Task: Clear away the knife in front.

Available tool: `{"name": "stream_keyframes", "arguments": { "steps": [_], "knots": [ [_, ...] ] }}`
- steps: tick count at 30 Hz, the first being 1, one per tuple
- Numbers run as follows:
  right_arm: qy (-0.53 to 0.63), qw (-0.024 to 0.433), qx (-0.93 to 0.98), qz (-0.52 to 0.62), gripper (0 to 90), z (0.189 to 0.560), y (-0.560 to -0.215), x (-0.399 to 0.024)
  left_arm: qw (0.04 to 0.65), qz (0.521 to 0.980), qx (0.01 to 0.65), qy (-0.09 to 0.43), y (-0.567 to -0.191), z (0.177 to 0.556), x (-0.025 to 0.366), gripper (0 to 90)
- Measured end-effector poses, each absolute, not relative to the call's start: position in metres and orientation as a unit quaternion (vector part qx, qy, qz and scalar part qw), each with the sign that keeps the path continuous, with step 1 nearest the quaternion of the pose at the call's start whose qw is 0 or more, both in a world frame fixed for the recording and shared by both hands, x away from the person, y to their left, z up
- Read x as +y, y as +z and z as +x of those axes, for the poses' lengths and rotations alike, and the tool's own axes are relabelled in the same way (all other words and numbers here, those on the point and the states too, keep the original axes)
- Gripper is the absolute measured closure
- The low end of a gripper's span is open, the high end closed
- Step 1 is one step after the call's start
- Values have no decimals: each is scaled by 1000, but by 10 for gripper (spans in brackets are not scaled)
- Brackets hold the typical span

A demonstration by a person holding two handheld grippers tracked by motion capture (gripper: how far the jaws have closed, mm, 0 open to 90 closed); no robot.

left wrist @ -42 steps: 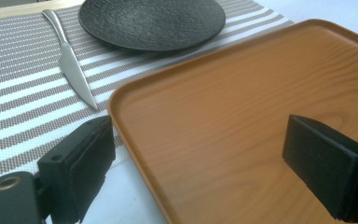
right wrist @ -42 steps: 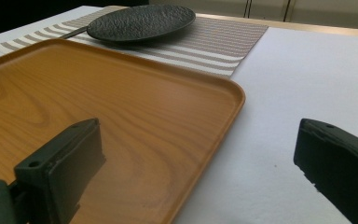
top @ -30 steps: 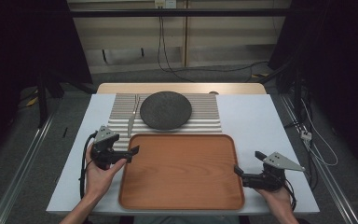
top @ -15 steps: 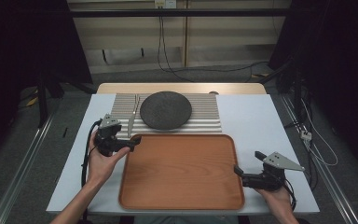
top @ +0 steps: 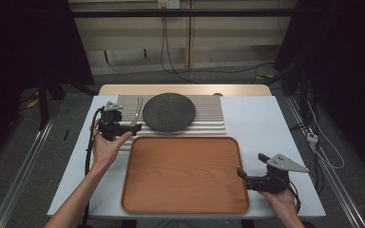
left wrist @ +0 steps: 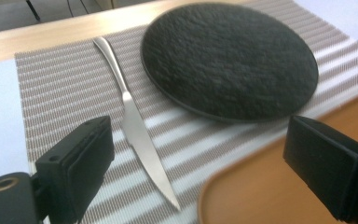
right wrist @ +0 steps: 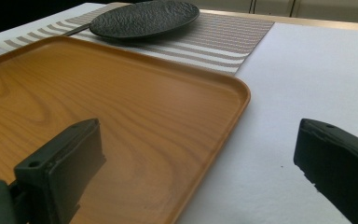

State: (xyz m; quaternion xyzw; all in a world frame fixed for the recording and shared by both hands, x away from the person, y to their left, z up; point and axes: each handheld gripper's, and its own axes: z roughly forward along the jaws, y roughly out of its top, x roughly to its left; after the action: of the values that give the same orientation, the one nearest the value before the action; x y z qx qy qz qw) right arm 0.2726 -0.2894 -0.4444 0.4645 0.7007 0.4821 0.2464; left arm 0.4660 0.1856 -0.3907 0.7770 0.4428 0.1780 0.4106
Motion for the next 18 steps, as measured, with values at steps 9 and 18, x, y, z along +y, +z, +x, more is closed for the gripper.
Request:
{"name": "stream_keyframes", "arguments": {
  "steps": [9,18],
  "knots": [
    [481,248,702,462,12,272,-444,-289,398,782,446,177,-391,496,183,128],
    [480,246,702,465,12,274,-445,-290,355,788,471,178,-411,524,181,248]
  ]
}}
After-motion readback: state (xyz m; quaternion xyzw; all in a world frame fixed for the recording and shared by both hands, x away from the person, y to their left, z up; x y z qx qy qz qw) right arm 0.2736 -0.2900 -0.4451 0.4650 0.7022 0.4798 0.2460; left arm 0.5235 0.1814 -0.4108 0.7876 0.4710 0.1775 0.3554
